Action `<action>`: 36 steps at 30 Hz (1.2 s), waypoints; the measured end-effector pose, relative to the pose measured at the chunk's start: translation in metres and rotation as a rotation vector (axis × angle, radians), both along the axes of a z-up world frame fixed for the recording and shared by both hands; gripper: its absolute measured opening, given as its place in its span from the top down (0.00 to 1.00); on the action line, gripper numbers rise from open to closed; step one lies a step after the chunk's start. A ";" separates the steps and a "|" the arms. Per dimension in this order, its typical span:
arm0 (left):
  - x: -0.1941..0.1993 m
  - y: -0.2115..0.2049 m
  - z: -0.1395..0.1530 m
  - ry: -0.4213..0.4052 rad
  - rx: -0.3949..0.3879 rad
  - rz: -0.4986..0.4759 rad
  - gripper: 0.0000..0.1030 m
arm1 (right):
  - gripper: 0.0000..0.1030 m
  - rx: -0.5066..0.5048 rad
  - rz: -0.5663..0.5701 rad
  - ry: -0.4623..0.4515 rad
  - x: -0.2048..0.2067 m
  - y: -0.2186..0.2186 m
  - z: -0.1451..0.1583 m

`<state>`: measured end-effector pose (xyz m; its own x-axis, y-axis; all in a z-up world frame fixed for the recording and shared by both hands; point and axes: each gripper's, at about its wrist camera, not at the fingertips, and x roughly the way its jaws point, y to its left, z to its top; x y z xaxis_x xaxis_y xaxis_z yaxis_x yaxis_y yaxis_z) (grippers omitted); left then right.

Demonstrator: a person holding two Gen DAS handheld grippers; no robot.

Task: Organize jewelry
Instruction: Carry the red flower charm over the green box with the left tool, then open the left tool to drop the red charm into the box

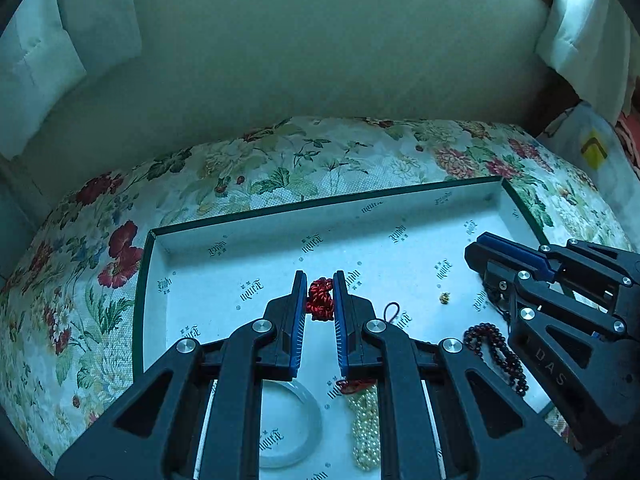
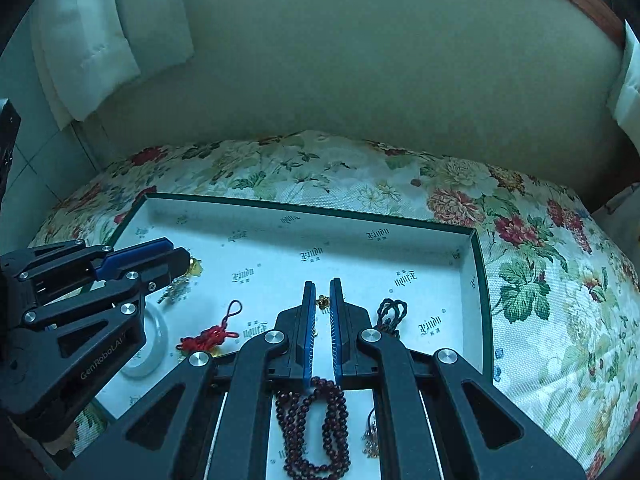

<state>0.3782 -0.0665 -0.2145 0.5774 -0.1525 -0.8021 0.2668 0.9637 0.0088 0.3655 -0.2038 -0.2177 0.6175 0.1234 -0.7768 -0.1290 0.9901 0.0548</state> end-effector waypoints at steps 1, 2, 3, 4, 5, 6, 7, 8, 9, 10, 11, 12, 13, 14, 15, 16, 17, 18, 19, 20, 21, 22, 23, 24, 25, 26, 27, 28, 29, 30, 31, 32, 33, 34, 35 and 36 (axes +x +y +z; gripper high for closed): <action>0.004 0.000 -0.004 0.006 0.004 0.003 0.87 | 0.93 -0.002 -0.001 0.005 0.004 0.000 -0.002; 0.008 0.001 -0.007 0.012 0.006 0.007 0.87 | 0.93 -0.003 -0.002 0.011 0.007 -0.001 -0.005; 0.010 0.001 -0.010 0.019 0.007 0.012 0.87 | 0.93 -0.003 -0.002 0.016 0.011 -0.001 -0.007; 0.014 0.003 -0.013 0.022 0.009 0.017 0.87 | 0.93 -0.006 -0.001 0.023 0.013 -0.001 -0.008; 0.016 0.003 -0.015 0.025 0.014 0.021 0.87 | 0.93 -0.009 0.000 0.028 0.016 -0.001 -0.010; 0.019 0.004 -0.017 0.028 0.017 0.025 0.87 | 0.93 -0.012 0.000 0.031 0.018 -0.001 -0.011; 0.021 0.004 -0.019 0.031 0.022 0.028 0.87 | 0.93 -0.015 0.001 0.037 0.021 -0.001 -0.013; 0.022 0.005 -0.020 0.033 0.026 0.032 0.87 | 0.93 -0.017 0.002 0.043 0.022 0.000 -0.014; 0.024 0.005 -0.021 0.034 0.030 0.036 0.87 | 0.93 -0.016 0.000 0.046 0.025 0.000 -0.015; 0.025 0.006 -0.021 0.036 0.033 0.040 0.87 | 0.93 -0.015 -0.001 0.048 0.026 0.000 -0.015; 0.026 0.006 -0.021 0.038 0.033 0.042 0.87 | 0.93 -0.017 -0.002 0.048 0.026 0.000 -0.015; 0.027 0.007 -0.022 0.040 0.034 0.044 0.87 | 0.93 -0.021 -0.001 0.049 0.027 0.001 -0.015; 0.028 0.007 -0.023 0.041 0.035 0.044 0.87 | 0.93 -0.026 0.001 0.055 0.027 0.001 -0.016; 0.028 0.007 -0.024 0.044 0.036 0.044 0.87 | 0.93 -0.028 0.003 0.062 0.028 0.002 -0.018; 0.029 0.007 -0.024 0.046 0.035 0.042 0.87 | 0.93 -0.030 0.007 0.069 0.028 0.003 -0.019; 0.029 0.006 -0.025 0.048 0.035 0.040 0.87 | 0.93 -0.033 0.010 0.072 0.028 0.003 -0.020; 0.029 0.007 -0.025 0.048 0.033 0.040 0.87 | 0.93 -0.036 0.009 0.071 0.029 0.004 -0.020; 0.029 0.007 -0.026 0.047 0.031 0.042 0.86 | 0.91 -0.037 0.006 0.071 0.029 0.003 -0.020; 0.029 0.007 -0.026 0.049 0.029 0.043 0.85 | 0.87 -0.033 0.004 0.072 0.029 0.002 -0.021; 0.029 0.007 -0.026 0.050 0.028 0.045 0.85 | 0.83 -0.028 0.000 0.075 0.029 0.001 -0.021; 0.029 0.007 -0.026 0.051 0.029 0.045 0.84 | 0.71 -0.024 -0.005 0.075 0.029 0.000 -0.021; 0.028 0.007 -0.026 0.051 0.030 0.044 0.78 | 0.56 -0.020 -0.011 0.069 0.028 -0.001 -0.019; 0.027 0.006 -0.026 0.049 0.033 0.044 0.69 | 0.52 -0.020 -0.015 0.057 0.027 -0.001 -0.017; 0.027 0.007 -0.025 0.043 0.035 0.049 0.64 | 0.48 -0.024 -0.018 0.048 0.026 -0.001 -0.016; 0.026 0.007 -0.024 0.037 0.033 0.053 0.58 | 0.48 -0.027 -0.018 0.046 0.025 -0.001 -0.015; 0.026 0.007 -0.023 0.035 0.029 0.056 0.58 | 0.48 -0.027 -0.017 0.048 0.025 0.000 -0.016; 0.026 0.008 -0.022 0.038 0.024 0.057 0.58 | 0.48 -0.029 -0.017 0.048 0.024 0.000 -0.016; 0.026 0.008 -0.022 0.039 0.020 0.059 0.57 | 0.48 -0.032 -0.018 0.044 0.023 0.001 -0.015; 0.025 0.008 -0.021 0.038 0.019 0.061 0.55 | 0.48 -0.031 -0.021 0.040 0.022 0.001 -0.014; 0.025 0.008 -0.020 0.034 0.020 0.061 0.54 | 0.48 -0.027 -0.023 0.039 0.022 0.001 -0.014; 0.024 0.007 -0.019 0.031 0.022 0.061 0.52 | 0.47 -0.021 -0.025 0.041 0.021 0.000 -0.014; 0.024 0.007 -0.018 0.029 0.023 0.062 0.52 | 0.46 -0.022 -0.028 0.040 0.020 0.000 -0.014; 0.023 0.007 -0.018 0.029 0.022 0.062 0.51 | 0.45 -0.025 -0.032 0.038 0.019 0.000 -0.014; 0.023 0.007 -0.017 0.028 0.022 0.063 0.49 | 0.44 -0.027 -0.036 0.036 0.018 0.000 -0.013; 0.022 0.008 -0.017 0.025 0.022 0.066 0.47 | 0.43 -0.027 -0.040 0.033 0.017 0.000 -0.013; 0.021 0.008 -0.016 0.021 0.021 0.069 0.46 | 0.43 -0.026 -0.044 0.032 0.016 -0.001 -0.013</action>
